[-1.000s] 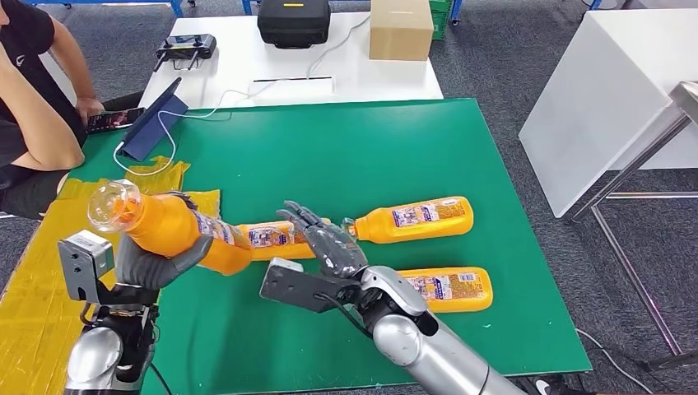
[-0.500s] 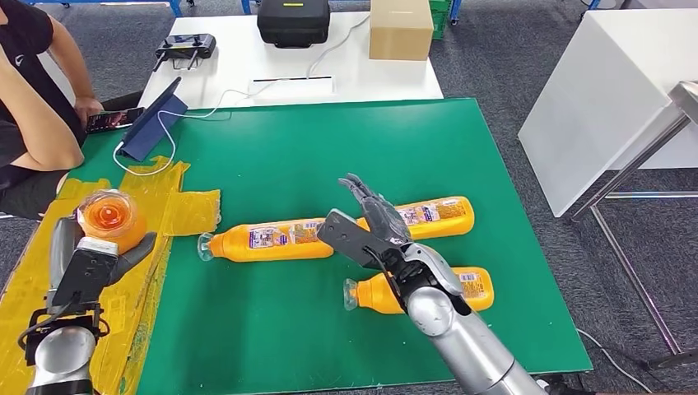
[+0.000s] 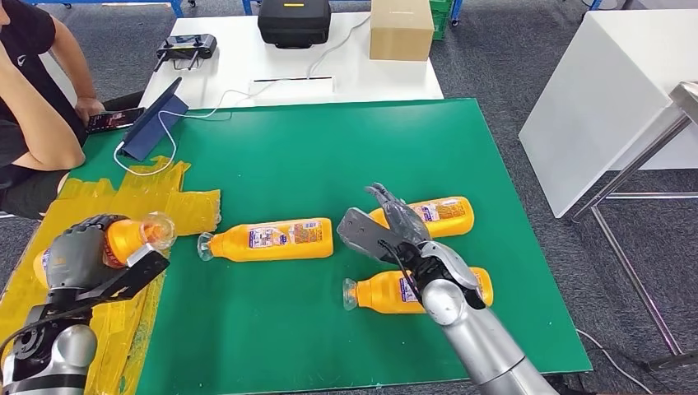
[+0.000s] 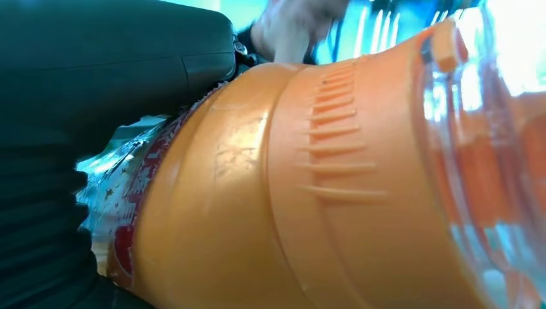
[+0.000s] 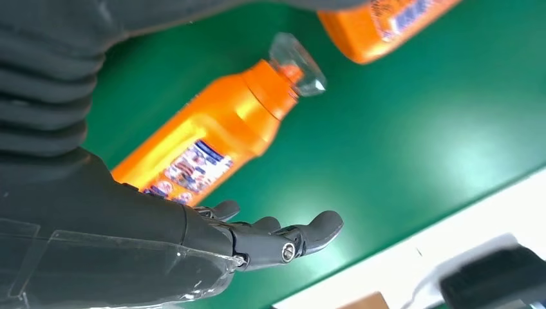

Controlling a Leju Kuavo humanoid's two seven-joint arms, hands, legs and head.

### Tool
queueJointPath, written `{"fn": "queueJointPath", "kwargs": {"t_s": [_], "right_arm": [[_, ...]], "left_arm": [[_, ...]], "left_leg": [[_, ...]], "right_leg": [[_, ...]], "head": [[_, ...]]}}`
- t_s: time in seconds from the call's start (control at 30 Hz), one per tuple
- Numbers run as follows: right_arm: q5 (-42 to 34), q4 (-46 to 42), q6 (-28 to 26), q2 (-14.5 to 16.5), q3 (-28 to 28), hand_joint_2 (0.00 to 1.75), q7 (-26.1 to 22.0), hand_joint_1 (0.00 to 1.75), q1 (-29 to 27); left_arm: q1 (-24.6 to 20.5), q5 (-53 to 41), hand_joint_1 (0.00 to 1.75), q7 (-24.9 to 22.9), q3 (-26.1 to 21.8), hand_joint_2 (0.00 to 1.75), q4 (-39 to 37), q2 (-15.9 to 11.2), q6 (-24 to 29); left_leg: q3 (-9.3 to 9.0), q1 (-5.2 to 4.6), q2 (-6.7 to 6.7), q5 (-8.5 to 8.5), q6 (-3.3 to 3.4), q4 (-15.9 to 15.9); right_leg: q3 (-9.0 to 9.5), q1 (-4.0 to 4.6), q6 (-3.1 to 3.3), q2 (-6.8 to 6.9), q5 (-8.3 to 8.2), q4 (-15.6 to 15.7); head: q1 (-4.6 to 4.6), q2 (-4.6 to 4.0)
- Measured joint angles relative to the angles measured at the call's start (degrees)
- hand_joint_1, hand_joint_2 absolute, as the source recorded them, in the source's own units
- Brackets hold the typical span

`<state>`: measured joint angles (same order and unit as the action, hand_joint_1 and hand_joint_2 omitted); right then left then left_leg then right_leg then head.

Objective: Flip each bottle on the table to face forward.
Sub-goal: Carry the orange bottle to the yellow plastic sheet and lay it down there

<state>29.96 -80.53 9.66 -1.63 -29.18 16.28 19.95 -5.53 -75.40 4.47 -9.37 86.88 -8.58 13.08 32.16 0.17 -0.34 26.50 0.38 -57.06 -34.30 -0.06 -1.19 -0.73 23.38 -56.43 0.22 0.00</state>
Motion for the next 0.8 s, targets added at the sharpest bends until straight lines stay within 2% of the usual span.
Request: {"fn": "queueJointPath", "kwargs": {"t_s": [0.13,0.23,0.5,0.6,0.63,0.73,0.8], "right_arm": [[0.7,2.3,1.1,1.0,-0.2,1.75,0.0,0.0,0.4],[1.2,4.1,1.9,1.8,-1.0,1.75,0.2,0.0,1.6],[2.8,9.4,3.6,4.4,-4.3,1.75,0.6,0.0,5.8],[3.5,11.2,4.3,5.8,-6.1,1.75,1.0,0.0,7.8],[3.7,11.9,4.5,6.3,-6.8,1.75,1.1,0.0,8.5],[4.5,14.4,4.6,7.9,-8.6,1.75,1.2,0.0,10.6],[5.1,16.3,4.6,9.1,-9.6,1.75,1.2,0.0,12.0]], "left_arm": [[-3.2,-7.1,1.75,-6.0,2.9,1.75,-6.5,-1.3,-1.7],[-5.8,-11.6,1.75,-8.7,5.5,1.75,-12.0,-2.2,-2.0],[-10.6,-13.8,1.75,-11.1,9.4,1.75,-21.5,-2.4,-5.8],[-12.3,-13.2,0.45,-10.8,10.2,1.75,-24.0,-2.4,-9.2],[-13.0,-12.6,0.02,-10.5,10.5,1.31,-24.7,-2.5,-10.7],[-15.1,-10.6,0.0,-9.2,11.6,0.0,-27.0,-2.8,-15.6],[-16.5,-9.7,0.0,-8.8,12.5,0.0,-28.4,-3.2,-18.4]], "left_leg": [[0.01,0.0,0.02,-0.01,0.0,0.0],[0.02,0.0,0.02,-0.01,0.0,0.0],[0.03,-0.01,0.02,-0.01,0.0,0.0],[0.02,0.0,0.03,-0.02,0.0,0.0],[0.01,0.0,0.02,-0.02,0.0,0.0],[-0.02,0.01,-0.07,-0.04,-0.01,0.0],[-0.05,0.01,-0.1,-0.06,-0.03,0.0]], "right_leg": [[0.0,-0.01,0.0,0.0,0.0,0.0],[0.0,-0.01,0.0,0.0,0.0,0.0],[0.0,-0.01,0.0,0.0,0.0,0.0],[0.0,0.0,0.0,0.0,-0.01,0.0],[0.0,0.0,0.0,0.0,-0.01,0.0],[0.05,0.0,0.01,0.02,-0.01,0.0],[0.08,0.0,0.01,0.03,-0.01,0.0]], "head": [[-0.01,0.0],[-0.01,0.01],[0.0,0.0],[-0.01,0.0],[-0.01,0.0],[-0.01,0.01],[-0.01,0.01]]}}
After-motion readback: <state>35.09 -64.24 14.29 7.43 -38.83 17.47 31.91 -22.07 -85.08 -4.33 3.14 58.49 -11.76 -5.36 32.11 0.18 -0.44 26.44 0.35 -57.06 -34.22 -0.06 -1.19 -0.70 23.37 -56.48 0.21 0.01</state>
